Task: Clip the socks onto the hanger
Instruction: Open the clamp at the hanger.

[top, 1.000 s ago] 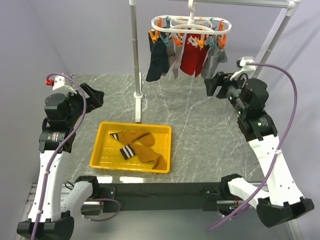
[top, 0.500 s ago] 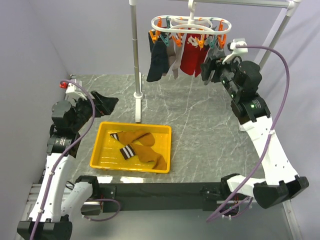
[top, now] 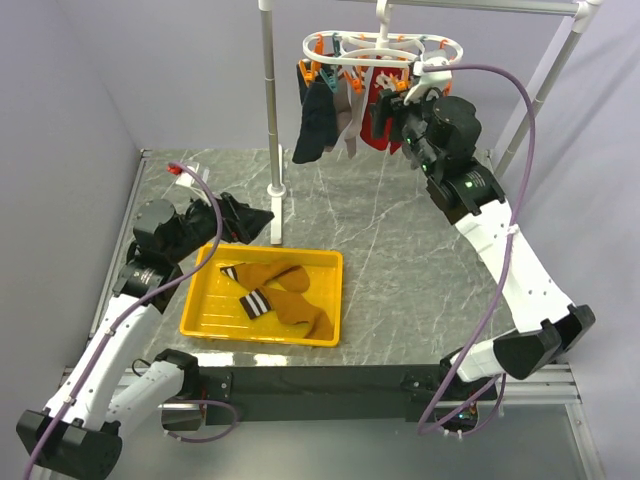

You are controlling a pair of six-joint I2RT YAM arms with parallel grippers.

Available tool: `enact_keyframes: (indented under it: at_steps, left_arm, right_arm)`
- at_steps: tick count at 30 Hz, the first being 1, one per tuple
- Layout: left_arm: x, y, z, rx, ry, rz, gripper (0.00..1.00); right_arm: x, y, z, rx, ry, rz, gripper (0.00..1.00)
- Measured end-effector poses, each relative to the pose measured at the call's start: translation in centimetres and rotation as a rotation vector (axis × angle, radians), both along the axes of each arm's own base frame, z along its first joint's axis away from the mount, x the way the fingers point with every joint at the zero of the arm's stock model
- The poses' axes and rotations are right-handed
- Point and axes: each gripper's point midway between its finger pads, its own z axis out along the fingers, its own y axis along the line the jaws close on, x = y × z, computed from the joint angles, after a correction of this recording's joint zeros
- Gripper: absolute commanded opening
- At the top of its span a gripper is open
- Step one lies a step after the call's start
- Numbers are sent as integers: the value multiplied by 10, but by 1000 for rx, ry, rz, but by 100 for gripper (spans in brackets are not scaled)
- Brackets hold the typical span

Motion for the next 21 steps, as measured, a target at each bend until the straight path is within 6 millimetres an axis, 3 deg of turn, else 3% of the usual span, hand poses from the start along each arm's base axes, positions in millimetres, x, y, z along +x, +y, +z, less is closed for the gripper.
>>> enact_keyframes:
  at_steps: [6, 13, 21]
  left_arm:
    - [1, -3, 1, 7, -9, -5, 94]
    - [2, -2, 2, 19, -27, 0, 94]
    - [-4, 3, 12, 28, -76, 14, 96]
  right_arm:
    - [15, -9, 10, 18, -14, -116, 75]
    - [31, -14, 41, 41, -58, -182, 75]
    - [41, -11, 38, 38, -47, -192, 75]
